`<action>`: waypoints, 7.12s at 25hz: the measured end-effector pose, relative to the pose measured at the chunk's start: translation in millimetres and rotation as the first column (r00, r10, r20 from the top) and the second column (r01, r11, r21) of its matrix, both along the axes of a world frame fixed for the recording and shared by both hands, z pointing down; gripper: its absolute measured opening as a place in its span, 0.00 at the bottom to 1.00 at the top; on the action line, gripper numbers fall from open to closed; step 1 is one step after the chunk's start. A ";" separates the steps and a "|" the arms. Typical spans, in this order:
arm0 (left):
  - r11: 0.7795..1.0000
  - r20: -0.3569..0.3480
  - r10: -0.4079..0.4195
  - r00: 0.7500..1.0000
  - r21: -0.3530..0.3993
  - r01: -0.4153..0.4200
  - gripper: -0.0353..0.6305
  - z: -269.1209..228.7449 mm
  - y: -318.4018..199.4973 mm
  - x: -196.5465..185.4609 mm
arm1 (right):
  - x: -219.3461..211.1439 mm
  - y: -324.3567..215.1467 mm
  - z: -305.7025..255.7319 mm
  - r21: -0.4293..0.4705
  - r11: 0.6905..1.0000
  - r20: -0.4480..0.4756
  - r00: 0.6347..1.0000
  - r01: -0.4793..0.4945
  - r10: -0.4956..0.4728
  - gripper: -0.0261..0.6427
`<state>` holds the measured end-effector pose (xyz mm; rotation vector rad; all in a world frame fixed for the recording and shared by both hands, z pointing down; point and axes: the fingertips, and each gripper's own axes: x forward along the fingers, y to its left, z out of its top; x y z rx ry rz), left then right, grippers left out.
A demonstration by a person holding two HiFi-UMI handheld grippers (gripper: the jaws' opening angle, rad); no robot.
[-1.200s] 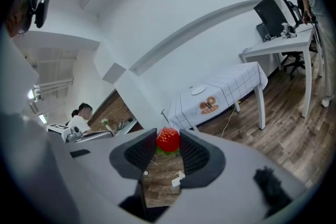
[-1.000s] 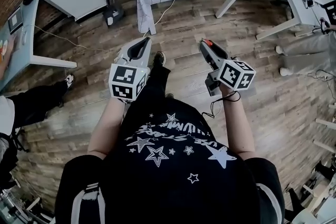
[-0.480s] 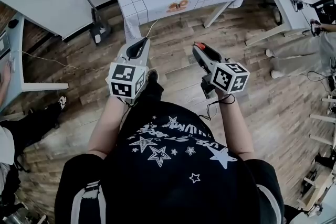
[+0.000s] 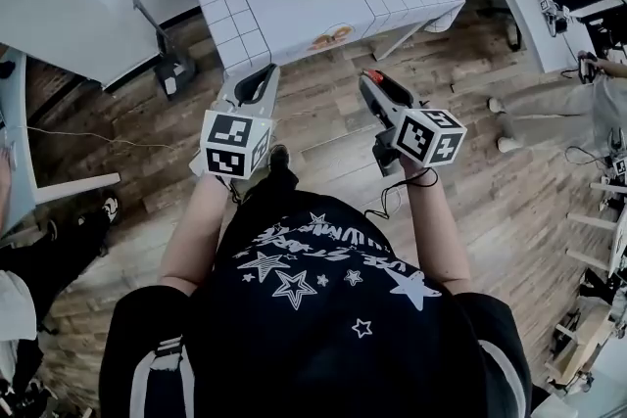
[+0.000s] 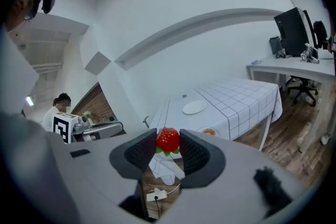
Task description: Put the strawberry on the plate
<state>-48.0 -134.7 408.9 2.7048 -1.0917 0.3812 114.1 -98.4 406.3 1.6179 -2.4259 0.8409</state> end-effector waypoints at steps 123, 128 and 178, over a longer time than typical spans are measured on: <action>0.943 0.086 -0.278 0.957 -0.166 0.289 0.07 54.8 -130.8 -39.8 | 17.7 -211.0 82.7 -0.102 0.982 -0.412 0.891 0.162 -0.190 0.28; 0.968 0.051 -0.190 0.981 -0.156 0.195 0.07 51.0 -109.8 -34.6 | 10.7 -164.0 70.7 -0.074 0.993 -0.381 0.917 0.095 -0.116 0.27; 0.994 0.041 -0.097 0.994 -0.043 0.099 0.07 -2.7 173.3 53.2 | 81.6 154.6 36.8 0.041 0.999 -0.260 0.965 -0.022 0.032 0.06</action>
